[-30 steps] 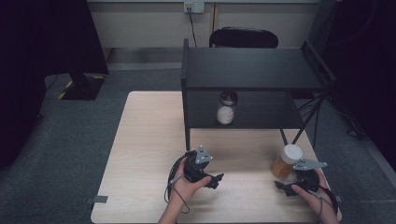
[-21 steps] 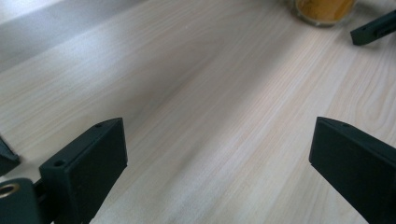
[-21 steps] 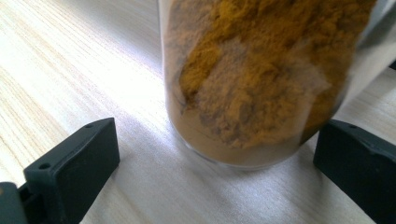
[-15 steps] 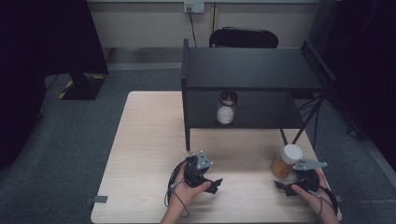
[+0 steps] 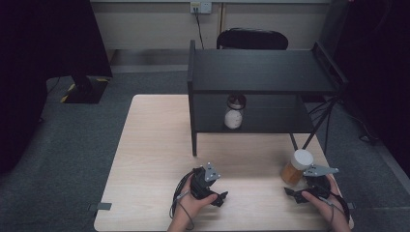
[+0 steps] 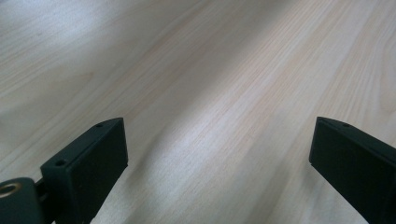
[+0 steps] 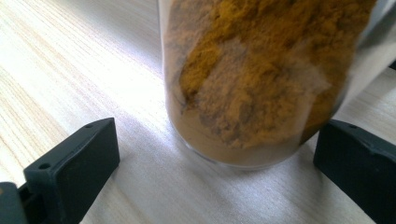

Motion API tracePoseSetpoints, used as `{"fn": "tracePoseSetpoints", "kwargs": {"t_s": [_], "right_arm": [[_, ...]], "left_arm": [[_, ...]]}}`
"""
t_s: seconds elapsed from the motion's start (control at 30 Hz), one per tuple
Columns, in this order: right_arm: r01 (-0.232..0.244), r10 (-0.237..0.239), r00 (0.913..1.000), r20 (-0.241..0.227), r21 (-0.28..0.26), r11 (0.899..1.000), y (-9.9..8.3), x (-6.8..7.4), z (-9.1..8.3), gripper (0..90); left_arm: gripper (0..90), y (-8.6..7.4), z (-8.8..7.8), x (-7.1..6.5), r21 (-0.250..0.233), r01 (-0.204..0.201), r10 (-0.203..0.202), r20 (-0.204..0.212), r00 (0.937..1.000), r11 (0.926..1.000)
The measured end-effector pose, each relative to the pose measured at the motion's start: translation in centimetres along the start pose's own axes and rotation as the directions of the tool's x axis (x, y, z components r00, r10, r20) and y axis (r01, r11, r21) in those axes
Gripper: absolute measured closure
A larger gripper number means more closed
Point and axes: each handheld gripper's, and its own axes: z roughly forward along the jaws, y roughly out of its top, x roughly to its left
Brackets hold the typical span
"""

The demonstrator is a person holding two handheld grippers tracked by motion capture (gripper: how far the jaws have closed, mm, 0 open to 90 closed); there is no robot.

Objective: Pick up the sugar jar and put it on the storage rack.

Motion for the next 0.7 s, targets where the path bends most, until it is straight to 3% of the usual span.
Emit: {"fn": "tracePoseSetpoints", "kwargs": {"t_s": [0.3, 0.7], "right_arm": [[0.000, 0.000, 1.0000, 0.000, 0.000, 1.000, 0.00, 0.00, 0.00, 0.0], [0.000, 0.000, 1.0000, 0.000, 0.000, 1.000, 0.00, 0.00, 0.00, 0.0]], "left_arm": [[4.2, -0.09, 0.09, -0.28, 0.022, -0.018, 0.019, -0.020, 0.9996, 0.9996], [3.5, -0.45, 0.25, -0.20, 0.039, -0.011, 0.012, -0.024, 0.9996, 0.9992]]}}
